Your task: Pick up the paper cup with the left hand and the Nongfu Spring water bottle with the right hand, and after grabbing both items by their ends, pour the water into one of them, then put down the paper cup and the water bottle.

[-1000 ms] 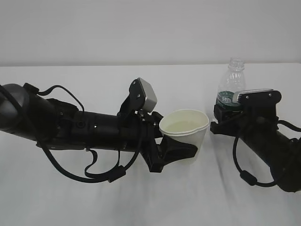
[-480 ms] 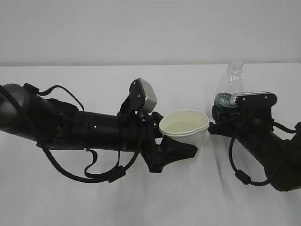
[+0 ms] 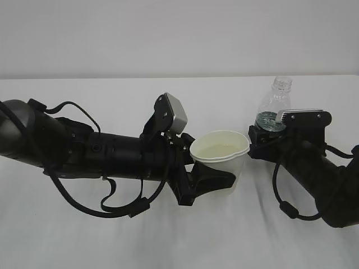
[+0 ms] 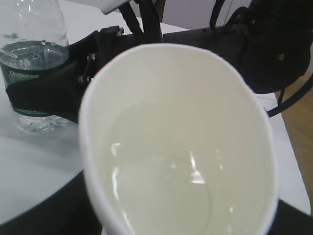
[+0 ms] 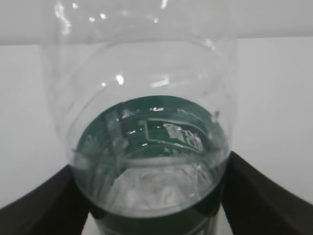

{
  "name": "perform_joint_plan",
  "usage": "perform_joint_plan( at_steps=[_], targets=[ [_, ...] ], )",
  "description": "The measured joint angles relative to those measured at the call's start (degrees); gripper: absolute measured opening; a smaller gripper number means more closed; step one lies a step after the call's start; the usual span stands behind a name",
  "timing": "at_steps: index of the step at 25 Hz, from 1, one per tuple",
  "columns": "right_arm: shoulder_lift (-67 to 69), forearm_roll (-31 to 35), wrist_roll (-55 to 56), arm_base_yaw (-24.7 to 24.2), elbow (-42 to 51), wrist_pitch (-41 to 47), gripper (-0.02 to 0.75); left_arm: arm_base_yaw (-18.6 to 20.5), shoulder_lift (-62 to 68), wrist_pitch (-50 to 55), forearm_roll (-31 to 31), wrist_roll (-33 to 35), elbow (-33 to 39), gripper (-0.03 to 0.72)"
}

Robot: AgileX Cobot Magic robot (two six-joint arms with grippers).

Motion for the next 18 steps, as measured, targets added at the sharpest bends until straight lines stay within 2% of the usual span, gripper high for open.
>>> perform_joint_plan(
  at_steps=[4,18],
  targets=[
    [0.0,0.0,0.0,0.0,0.0,0.0,0.619,0.0,0.0,0.0,0.0,0.0,0.0,0.452],
    [0.0,-2.08,-0.37,0.0,0.11,-0.04,0.626,0.0,0.0,0.0,0.1,0.0,0.0,0.452]
  ],
)
